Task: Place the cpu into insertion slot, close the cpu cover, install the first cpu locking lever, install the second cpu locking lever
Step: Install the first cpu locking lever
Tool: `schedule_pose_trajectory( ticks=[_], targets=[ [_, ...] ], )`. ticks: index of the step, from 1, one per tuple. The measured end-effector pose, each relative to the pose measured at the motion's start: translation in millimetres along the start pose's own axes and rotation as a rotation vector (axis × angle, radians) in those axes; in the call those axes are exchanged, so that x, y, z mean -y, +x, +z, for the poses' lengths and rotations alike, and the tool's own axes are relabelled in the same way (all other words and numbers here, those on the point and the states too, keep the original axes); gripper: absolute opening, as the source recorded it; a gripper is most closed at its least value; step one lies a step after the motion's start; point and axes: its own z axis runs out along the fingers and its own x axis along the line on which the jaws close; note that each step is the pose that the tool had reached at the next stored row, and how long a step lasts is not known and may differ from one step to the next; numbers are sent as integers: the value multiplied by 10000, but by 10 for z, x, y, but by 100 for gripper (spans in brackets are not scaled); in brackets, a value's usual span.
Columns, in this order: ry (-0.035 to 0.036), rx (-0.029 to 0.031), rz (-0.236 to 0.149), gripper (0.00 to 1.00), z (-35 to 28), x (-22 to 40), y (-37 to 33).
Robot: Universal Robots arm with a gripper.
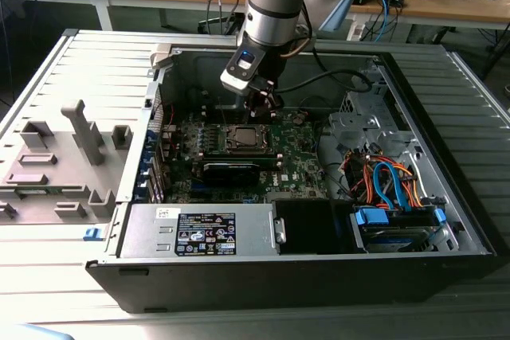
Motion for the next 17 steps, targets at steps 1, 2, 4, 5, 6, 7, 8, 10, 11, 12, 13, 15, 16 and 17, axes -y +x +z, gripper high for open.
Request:
schedule_pose_trajectory(
  ticks=[1, 2, 4, 5, 6, 7, 8, 10, 11, 12, 13, 15, 16, 17],
  targets=[
    [0, 2, -31, 11, 0, 0, 0],
    [2, 5, -58, 11, 0, 0, 0],
    [4, 10, -117, 11, 0, 0, 0],
    [5, 13, -146, 11, 0, 0, 0],
    [5, 15, -168, 11, 0, 0, 0],
    [6, 17, -195, 11, 0, 0, 0],
    [7, 20, -221, 11, 0, 0, 0],
    [8, 24, -274, 11, 0, 0, 0],
    [10, 28, -315, 11, 0, 0, 0],
    [11, 31, -343, 11, 0, 0, 0],
    [12, 33, -375, 11, 0, 0, 0],
    [15, 41, -469, 11, 0, 0, 0],
    [16, 46, -516, 11, 0, 0, 0],
    [19, 53, -597, 11, 0, 0, 0]
  ],
)
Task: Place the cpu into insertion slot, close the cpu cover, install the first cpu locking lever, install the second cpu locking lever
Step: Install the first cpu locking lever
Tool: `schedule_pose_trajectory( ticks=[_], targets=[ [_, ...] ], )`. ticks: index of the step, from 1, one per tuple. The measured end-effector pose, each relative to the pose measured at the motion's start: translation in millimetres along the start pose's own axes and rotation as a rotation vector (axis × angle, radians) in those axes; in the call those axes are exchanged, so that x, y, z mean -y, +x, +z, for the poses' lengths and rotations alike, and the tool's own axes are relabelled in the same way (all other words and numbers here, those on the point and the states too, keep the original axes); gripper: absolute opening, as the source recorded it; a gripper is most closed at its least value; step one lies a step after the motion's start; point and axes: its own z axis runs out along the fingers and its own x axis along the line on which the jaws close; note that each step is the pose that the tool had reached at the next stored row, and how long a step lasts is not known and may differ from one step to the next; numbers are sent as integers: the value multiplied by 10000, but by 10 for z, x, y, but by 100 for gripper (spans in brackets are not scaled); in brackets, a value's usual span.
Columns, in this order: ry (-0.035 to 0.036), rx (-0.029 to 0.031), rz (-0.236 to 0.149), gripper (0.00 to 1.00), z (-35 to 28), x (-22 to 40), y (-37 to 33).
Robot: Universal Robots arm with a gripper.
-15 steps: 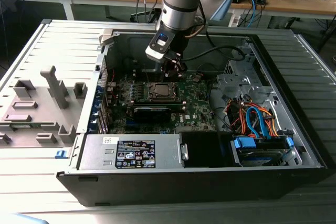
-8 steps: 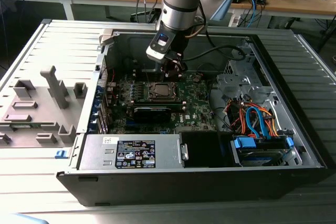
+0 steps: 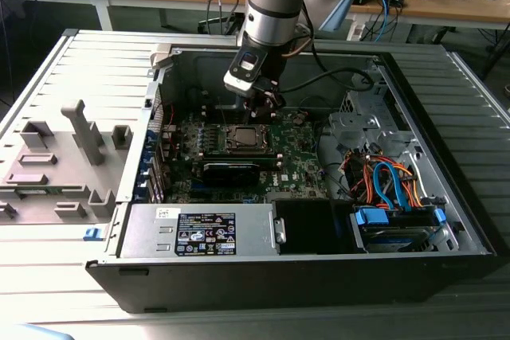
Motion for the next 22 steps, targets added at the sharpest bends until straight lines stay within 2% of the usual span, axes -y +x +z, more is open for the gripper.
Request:
schedule_pose_trajectory(
  ticks=[22],
  targets=[
    [25, 71, -804, 11, 0, 0, 0]
  ],
)
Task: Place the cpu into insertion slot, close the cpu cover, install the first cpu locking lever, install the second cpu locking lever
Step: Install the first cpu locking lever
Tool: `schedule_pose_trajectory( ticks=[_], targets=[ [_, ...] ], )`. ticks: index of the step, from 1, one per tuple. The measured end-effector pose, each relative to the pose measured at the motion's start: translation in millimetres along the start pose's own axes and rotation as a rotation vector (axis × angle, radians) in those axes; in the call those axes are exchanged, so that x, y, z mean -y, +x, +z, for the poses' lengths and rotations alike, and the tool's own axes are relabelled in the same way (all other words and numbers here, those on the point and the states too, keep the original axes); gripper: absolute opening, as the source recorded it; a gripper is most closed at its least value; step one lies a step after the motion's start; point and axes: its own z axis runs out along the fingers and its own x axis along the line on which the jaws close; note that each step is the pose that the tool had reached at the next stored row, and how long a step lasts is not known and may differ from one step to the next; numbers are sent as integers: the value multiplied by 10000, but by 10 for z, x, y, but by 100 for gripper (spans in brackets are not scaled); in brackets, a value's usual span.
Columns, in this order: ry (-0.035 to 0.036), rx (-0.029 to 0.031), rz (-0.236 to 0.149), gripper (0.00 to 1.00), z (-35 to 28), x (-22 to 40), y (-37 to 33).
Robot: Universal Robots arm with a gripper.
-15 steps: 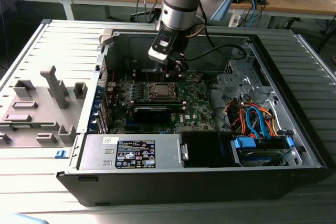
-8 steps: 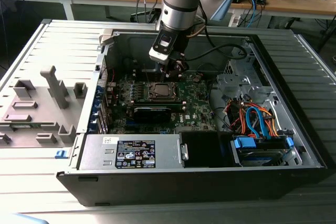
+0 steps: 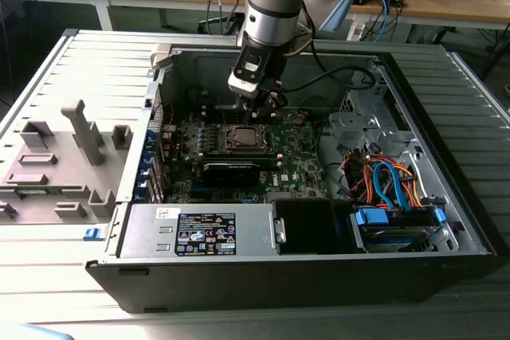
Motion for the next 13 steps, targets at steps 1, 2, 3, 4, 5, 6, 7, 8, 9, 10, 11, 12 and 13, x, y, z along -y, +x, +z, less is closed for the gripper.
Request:
schedule_pose_trajectory(
  ticks=[1, 2, 3, 4, 5, 6, 7, 8, 9, 10, 11, 12, 13],
  targets=[
    [1, 3, -24, 11, 0, 0, 0],
    [1, 5, -52, 11, 0, 0, 0],
    [2, 7, -73, 11, 0, 0, 0],
    [4, 12, -131, 11, 0, 0, 0],
    [5, 16, -175, 11, 0, 0, 0],
    [7, 20, -219, 11, 0, 0, 0],
    [8, 24, -264, 11, 0, 0, 0],
    [9, 28, -313, 11, 0, 0, 0],
    [11, 33, -369, 11, 1, 0, 0],
    [12, 37, -409, 11, 1, 0, 0],
    [14, 41, -449, 11, 1, 0, 0],
    [15, 43, -473, 11, 1, 0, 0],
    [16, 45, -498, 11, 0, 0, 0]
  ],
)
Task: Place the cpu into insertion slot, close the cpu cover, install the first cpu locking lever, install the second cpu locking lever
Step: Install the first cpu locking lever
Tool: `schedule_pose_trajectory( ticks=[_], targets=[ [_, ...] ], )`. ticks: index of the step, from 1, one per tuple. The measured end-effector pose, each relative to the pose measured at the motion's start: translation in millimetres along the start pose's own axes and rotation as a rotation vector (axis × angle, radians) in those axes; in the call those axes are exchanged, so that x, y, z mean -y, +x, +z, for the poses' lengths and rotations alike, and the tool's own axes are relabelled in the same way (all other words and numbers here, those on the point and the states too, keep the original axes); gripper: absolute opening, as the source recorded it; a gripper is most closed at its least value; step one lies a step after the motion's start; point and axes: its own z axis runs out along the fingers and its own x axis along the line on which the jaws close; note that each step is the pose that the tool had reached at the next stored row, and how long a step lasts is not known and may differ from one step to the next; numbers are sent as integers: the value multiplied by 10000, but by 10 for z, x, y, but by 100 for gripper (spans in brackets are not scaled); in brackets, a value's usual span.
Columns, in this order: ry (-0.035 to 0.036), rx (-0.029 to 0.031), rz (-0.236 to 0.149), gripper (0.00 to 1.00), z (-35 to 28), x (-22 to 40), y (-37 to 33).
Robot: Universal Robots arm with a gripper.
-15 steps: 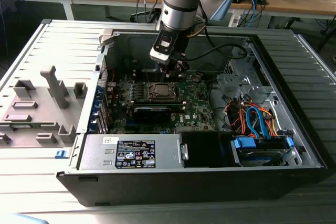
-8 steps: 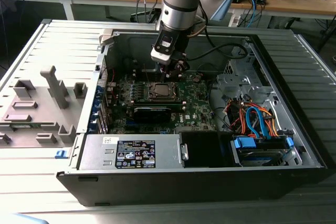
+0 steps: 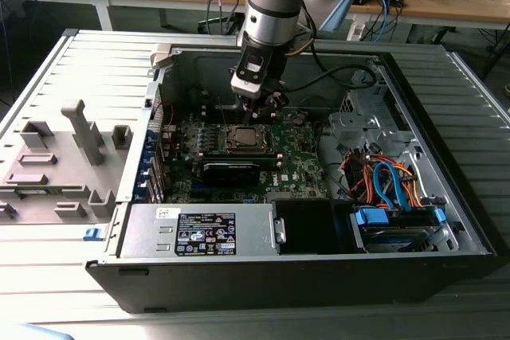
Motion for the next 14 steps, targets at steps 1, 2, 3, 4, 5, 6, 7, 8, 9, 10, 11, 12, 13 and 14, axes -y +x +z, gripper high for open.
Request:
schedule_pose_trajectory(
  ticks=[1, 2, 3, 4, 5, 6, 7, 8, 9, 10, 11, 12, 13, 14],
  targets=[
    [1, 3, -37, 11, 0, 0, 0],
    [1, 5, -59, 11, 0, 0, 0],
    [1, 7, -86, 11, 1, 0, 0],
    [3, 10, -113, 11, 0, 0, 0],
    [3, 12, -134, 11, 1, 0, 0],
    [4, 16, -174, 11, 1, 0, 0],
    [6, 17, -199, 11, 1, 0, 0],
    [6, 19, -221, 11, 1, 0, 0],
    [7, 22, -252, 11, 1, 0, 0],
    [8, 25, -277, 11, 1, 0, 0],
    [9, 26, -301, 11, 1, 0, 0],
    [9, 28, -323, 11, 1, 0, 0],
    [11, 32, -362, 11, 1, 0, 0],
    [12, 35, -396, 11, 1, 0, 0]
  ],
)
